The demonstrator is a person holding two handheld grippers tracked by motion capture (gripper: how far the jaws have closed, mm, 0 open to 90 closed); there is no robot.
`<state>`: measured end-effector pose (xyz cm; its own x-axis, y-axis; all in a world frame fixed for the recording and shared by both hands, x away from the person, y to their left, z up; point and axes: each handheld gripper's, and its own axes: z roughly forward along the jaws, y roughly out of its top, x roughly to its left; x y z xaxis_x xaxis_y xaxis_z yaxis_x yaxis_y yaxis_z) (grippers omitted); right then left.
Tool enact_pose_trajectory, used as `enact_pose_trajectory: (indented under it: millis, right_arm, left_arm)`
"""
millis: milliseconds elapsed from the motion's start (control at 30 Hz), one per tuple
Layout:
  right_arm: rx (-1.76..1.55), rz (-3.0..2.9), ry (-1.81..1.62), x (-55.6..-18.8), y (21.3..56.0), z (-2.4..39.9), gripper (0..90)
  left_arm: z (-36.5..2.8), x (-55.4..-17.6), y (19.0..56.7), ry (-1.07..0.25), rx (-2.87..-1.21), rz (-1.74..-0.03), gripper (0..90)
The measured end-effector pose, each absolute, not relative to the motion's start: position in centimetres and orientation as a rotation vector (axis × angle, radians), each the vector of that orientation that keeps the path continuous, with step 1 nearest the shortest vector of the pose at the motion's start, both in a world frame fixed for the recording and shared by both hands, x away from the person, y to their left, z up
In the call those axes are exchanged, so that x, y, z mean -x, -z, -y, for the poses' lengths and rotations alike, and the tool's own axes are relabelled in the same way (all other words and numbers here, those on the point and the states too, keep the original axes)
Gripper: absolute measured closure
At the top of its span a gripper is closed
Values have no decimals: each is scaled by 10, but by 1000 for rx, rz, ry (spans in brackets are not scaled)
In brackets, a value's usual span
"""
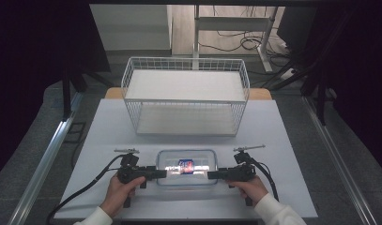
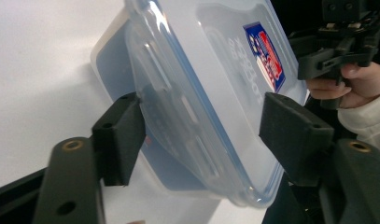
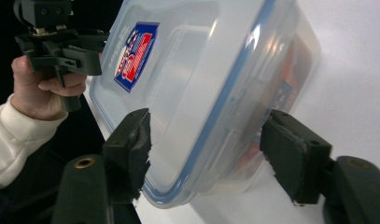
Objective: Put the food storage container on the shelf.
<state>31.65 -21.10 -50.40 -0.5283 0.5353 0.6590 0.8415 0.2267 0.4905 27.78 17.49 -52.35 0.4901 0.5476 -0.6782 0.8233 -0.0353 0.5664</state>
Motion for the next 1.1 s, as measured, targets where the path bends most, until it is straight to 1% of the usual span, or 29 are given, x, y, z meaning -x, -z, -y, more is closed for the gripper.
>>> enact_pose_trajectory:
  millis: [200, 367, 567, 700, 1100]
  right_arm:
    - [1301, 2132, 1234, -316, 502, 213, 401]
    - [1316, 2122, 1261, -313, 498, 215, 469]
    - [1314, 2132, 1268, -311, 496, 215, 486]
    - [1322, 2139, 1298, -309, 493, 217, 514]
    - [1328, 2135, 1307, -309, 493, 217, 520]
  left_arm:
    - [-177, -276, 521, 329, -1706, -1170, 364]
    - [-179, -274, 517, 302, -1696, -1158, 422]
    - [-180, -273, 516, 297, -1691, -1148, 444]
    - [-181, -271, 513, 282, -1676, -1132, 491]
    - [-183, -272, 510, 277, -1680, -1118, 507]
